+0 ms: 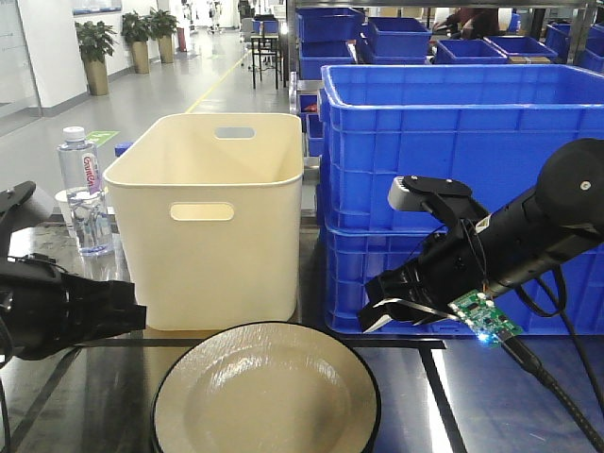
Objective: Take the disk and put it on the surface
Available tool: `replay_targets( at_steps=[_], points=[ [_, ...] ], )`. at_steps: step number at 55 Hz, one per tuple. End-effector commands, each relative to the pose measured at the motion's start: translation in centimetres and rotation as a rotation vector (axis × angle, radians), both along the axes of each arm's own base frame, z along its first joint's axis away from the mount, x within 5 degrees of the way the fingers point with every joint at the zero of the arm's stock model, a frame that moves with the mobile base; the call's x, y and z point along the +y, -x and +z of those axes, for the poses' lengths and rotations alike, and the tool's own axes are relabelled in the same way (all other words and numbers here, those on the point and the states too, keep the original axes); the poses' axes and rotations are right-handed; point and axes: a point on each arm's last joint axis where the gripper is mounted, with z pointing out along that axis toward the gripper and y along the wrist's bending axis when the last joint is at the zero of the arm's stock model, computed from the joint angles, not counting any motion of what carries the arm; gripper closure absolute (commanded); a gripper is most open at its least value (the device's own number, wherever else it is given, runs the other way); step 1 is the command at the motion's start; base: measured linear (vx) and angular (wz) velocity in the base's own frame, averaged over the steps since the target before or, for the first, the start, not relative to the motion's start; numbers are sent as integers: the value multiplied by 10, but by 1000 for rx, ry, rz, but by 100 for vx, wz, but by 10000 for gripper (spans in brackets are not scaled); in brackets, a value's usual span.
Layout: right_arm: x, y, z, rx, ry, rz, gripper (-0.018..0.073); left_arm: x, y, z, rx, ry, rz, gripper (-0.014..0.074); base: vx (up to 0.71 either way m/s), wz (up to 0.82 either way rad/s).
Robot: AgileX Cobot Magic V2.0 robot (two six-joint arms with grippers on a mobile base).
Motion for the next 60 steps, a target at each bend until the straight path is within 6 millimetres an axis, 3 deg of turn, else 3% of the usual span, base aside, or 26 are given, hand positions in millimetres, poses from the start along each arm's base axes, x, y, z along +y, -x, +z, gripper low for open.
replay_targets(
  at_steps=[1,17,28,40,50,51,60],
  points=[
    [-3,7,30,-115,-47,-17,69,2,4,23,-102,52,35,606,0,0],
    [-3,7,30,-116,-46,-16,69,4,6,19,-192,-3,80,606,0,0],
    [-3,7,30,-114,-46,-15,69,9,53,-3,-500,-43,193,606,0,0],
    [-3,7,30,-114,-46,-15,69,37,120,-72,-673,-91,278,606,0,0],
    [-3,7,30,-114,-45,-15,69,54,168,-111,-821,-102,277,603,0,0],
    [-3,7,30,-114,-46,-15,69,61,181,-129,-825,-105,305,603,0,0],
    [-3,7,30,-114,-46,-15,69,71,193,-158,-730,-123,411,602,0,0]
  ],
)
